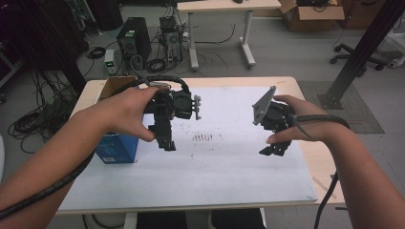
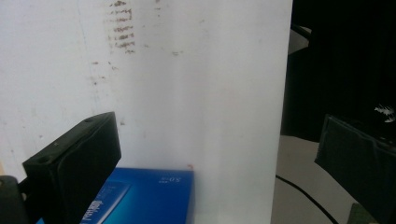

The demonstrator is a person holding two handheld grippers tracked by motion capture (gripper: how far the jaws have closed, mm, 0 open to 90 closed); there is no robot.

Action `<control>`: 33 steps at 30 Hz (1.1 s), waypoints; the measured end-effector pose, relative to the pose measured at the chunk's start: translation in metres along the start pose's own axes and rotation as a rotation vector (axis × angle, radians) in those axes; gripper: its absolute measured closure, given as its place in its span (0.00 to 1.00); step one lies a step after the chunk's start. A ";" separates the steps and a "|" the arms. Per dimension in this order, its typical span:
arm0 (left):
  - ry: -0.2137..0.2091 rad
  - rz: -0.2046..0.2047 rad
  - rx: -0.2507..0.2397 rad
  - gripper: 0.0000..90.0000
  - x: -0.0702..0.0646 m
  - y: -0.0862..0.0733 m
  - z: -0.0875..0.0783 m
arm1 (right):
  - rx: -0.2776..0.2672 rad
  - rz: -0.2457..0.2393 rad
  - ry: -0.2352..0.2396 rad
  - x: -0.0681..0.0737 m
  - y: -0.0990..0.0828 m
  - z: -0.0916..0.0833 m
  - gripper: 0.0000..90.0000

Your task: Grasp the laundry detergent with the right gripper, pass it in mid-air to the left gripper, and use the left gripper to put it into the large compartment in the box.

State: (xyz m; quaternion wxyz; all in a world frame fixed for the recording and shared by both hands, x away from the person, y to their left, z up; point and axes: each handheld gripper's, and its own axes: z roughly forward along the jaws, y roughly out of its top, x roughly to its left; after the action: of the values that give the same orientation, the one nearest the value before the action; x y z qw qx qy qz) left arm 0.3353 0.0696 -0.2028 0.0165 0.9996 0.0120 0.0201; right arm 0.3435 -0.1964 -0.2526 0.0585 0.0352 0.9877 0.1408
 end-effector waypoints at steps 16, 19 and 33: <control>-0.030 0.001 0.004 0.00 0.014 0.004 0.008 | 0.006 0.005 0.002 -0.015 0.004 0.004 0.04; -0.031 -0.004 0.002 0.00 0.015 0.003 0.009 | 0.011 0.007 0.001 -0.015 0.004 0.004 0.04; -0.034 -0.015 -0.015 0.00 0.016 -0.005 0.011 | 0.005 0.005 0.001 -0.013 0.009 0.007 0.04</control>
State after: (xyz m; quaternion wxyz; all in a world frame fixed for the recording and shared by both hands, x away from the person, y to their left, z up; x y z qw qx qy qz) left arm 0.3512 0.0750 -0.2138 0.0246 0.9995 0.0192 0.0030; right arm 0.3575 -0.1865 -0.2554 0.0578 0.0376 0.9879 0.1386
